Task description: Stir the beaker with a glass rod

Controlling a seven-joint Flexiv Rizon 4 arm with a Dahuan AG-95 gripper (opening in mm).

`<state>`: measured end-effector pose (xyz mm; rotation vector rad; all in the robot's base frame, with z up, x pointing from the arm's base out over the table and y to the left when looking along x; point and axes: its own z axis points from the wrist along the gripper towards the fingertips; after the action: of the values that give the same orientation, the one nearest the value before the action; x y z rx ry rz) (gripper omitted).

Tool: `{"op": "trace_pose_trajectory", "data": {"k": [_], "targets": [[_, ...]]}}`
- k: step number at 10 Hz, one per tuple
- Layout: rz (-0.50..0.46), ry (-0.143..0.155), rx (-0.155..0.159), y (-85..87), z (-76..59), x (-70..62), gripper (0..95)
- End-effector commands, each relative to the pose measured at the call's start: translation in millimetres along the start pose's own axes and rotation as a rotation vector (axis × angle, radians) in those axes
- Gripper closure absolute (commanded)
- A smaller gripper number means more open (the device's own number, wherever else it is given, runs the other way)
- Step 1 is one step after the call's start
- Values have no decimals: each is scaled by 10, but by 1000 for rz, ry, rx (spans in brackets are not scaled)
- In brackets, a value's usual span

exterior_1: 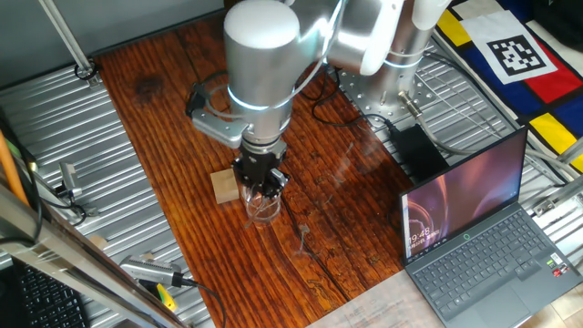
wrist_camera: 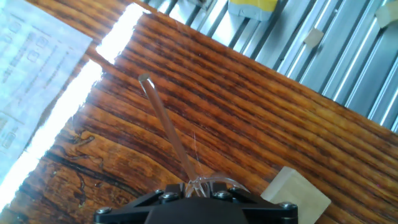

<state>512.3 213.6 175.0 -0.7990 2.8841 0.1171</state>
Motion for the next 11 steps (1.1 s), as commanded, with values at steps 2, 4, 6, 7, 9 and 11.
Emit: {"op": "trace_pose_trajectory", "data": {"k": [2,4,6,7,9,11], "targets": [[8,8,3,1,24,-24,760],[6,21,6,2,23,-25,760],[4,45,-8,2,23,-25,760],[-6,55,-16,2,23,-25,760],[-53,63,-23,2,23,-25,760],[-113,54,-22,2,23,-25,760]]}}
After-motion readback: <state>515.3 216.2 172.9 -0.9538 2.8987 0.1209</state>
